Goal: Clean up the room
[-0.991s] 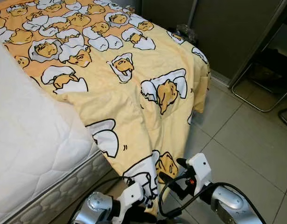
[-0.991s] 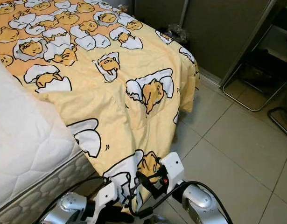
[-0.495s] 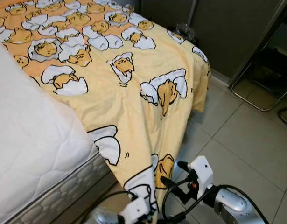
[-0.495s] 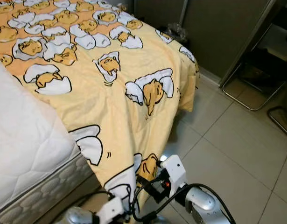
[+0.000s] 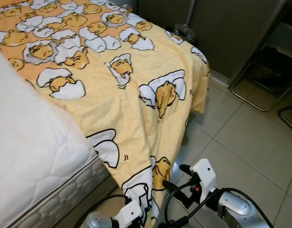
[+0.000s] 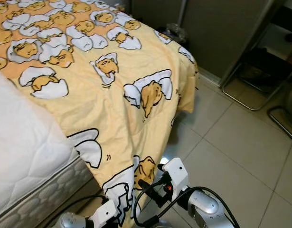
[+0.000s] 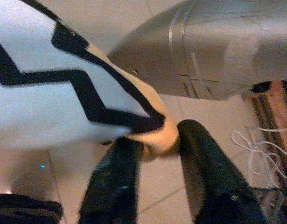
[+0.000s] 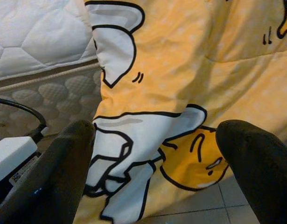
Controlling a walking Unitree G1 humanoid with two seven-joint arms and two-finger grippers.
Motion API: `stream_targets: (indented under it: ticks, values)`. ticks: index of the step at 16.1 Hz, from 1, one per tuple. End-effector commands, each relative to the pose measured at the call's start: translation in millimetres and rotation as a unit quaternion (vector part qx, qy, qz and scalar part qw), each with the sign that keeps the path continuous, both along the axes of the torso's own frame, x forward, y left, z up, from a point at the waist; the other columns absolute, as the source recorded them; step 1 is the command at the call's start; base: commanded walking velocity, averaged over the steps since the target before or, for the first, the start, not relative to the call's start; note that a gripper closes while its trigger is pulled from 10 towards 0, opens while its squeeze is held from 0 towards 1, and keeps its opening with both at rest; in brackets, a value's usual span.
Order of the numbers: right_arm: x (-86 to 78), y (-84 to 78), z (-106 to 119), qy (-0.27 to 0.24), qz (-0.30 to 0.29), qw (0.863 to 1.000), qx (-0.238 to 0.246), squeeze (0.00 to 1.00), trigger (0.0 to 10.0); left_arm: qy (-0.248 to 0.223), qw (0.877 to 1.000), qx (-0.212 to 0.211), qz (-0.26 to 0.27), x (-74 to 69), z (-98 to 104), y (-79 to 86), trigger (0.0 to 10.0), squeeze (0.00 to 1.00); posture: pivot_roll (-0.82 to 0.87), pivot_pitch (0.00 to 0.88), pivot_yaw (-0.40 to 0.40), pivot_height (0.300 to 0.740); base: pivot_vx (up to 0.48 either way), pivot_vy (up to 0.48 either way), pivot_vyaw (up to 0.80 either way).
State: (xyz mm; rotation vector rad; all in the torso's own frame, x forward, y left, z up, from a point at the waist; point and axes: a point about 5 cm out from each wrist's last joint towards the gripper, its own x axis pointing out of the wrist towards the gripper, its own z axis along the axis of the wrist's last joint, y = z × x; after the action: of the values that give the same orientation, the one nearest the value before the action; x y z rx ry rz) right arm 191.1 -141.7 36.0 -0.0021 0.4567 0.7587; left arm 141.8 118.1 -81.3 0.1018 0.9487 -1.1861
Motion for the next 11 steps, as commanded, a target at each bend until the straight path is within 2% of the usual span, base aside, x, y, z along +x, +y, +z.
stream_targets:
  ticks: [1,5,7,8,9,10,11]
  values:
    - [-2.0,-0.5,1.9,0.001,0.005,1.0,-0.001,0.0,10.0,0.073,0.996,0.038,0.025,-44.5,-17.0,20.2,10.0,1.0,-0.15,0.12,-0.032,0.74,0.0,0.0,0.0]
    - [-0.6,-0.8,2.7,-0.004,0.001,1.0,-0.001,0.0,10.0,0.076,0.992,0.017,0.095,-49.0,-15.9,37.0,10.0,1.0,-0.15,0.114,-0.031,0.74,0.0,0.0,0.0]
    - [0.6,-1.5,2.2,-0.005,-0.002,1.0,-0.002,0.0,10.0,0.063,0.99,0.03,0.119,-54.8,-17.1,45.7,10.0,1.0,-0.14,0.109,-0.031,0.74,0.0,0.0,0.0]
    - [2.3,-2.3,2.6,-0.011,-0.009,1.0,-0.003,0.0,10.0,0.046,0.987,0.033,0.149,-51.2,-17.1,45.9,10.0,1.0,-0.14,0.101,-0.03,0.74,0.0,0.0,0.0]
    - [2.3,-2.3,2.6,-0.011,-0.009,1.0,-0.003,0.0,10.0,0.046,0.987,0.033,0.149,-51.2,-17.1,45.9,10.0,1.0,-0.14,0.101,-0.03,0.74,0.0,0.0,0.0]
    - [12.4,-6.3,6.6,-0.04,-0.047,0.998,-0.005,0.0,10.0,-0.003,0.971,0.021,0.24,-37.3,-14.5,41.3,10.0,0.0,-0.13,0.083,-0.028,0.74,0.0,0.0,0.0]
    - [18.6,-9.0,9.2,-0.052,-0.071,0.996,-0.004,0.0,10.0,-0.027,0.957,0.013,0.288,-30.0,-12.4,39.5,10.0,0.0,-0.13,0.074,-0.027,0.74,0.0,0.0,0.0]
